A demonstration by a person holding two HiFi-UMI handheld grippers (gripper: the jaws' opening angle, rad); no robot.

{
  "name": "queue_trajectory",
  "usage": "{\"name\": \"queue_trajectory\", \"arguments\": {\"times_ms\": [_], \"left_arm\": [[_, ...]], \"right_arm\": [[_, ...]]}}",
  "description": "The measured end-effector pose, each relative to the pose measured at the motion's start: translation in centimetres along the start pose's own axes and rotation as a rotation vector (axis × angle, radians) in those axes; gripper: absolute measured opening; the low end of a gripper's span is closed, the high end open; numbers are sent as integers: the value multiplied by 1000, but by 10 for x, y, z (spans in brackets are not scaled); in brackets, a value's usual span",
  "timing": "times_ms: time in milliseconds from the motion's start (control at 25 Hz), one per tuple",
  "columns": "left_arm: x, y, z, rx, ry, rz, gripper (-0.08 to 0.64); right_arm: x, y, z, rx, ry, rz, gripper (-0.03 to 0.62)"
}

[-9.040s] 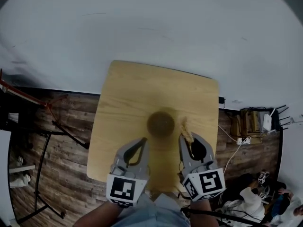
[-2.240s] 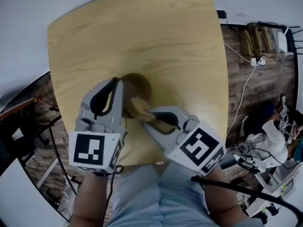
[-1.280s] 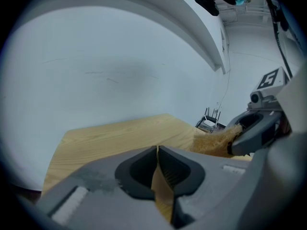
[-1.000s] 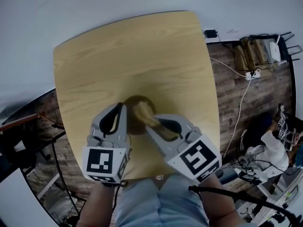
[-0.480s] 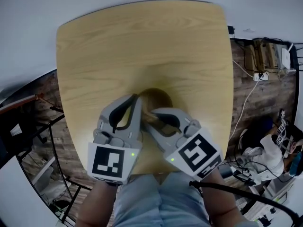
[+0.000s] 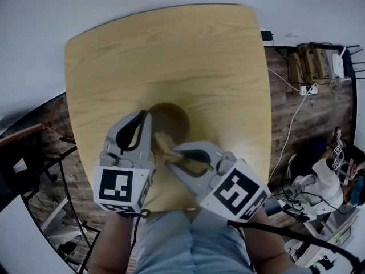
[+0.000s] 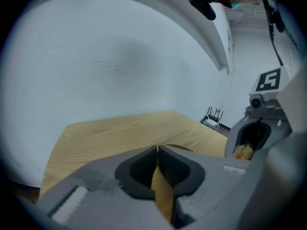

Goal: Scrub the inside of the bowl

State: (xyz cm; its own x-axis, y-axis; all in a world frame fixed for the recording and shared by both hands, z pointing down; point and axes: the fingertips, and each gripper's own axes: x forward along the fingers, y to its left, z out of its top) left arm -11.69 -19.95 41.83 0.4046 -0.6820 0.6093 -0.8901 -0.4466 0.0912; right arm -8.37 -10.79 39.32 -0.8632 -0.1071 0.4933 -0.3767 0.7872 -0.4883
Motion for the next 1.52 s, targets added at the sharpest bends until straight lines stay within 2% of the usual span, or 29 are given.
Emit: {"name": "queue_trajectory", "arguments": {"times_ms": [280, 480, 600, 760, 1040, 1160, 1400, 1520], "left_arm": [[-2, -5, -2, 39, 25, 20, 34], [-4, -9, 2, 102, 16, 32, 34], [-5, -10, 1, 113, 20, 37, 34], [-3, -15, 2, 95, 35, 36, 34], [-1, -21, -2, 91, 41, 14, 35], [-1, -20, -3, 45, 42, 15, 35], [0, -15, -6, 29, 43, -8, 37], [-1, -11, -3, 26, 25, -6, 37]], "right_arm": [[-36, 9, 4, -20, -44, -47, 58], [-59, 1, 5, -28, -90, -133, 58], [-65, -9, 4, -41, -91, -182, 58], [-60, -22, -2, -88, -44, -217, 58], [-32, -35, -7, -194, 38, -223, 58], [-22, -46, -6, -234, 71, -243, 58], [-10, -59, -3, -275, 89, -290, 58], [-4, -58, -14, -231, 135, -276, 57]]}}
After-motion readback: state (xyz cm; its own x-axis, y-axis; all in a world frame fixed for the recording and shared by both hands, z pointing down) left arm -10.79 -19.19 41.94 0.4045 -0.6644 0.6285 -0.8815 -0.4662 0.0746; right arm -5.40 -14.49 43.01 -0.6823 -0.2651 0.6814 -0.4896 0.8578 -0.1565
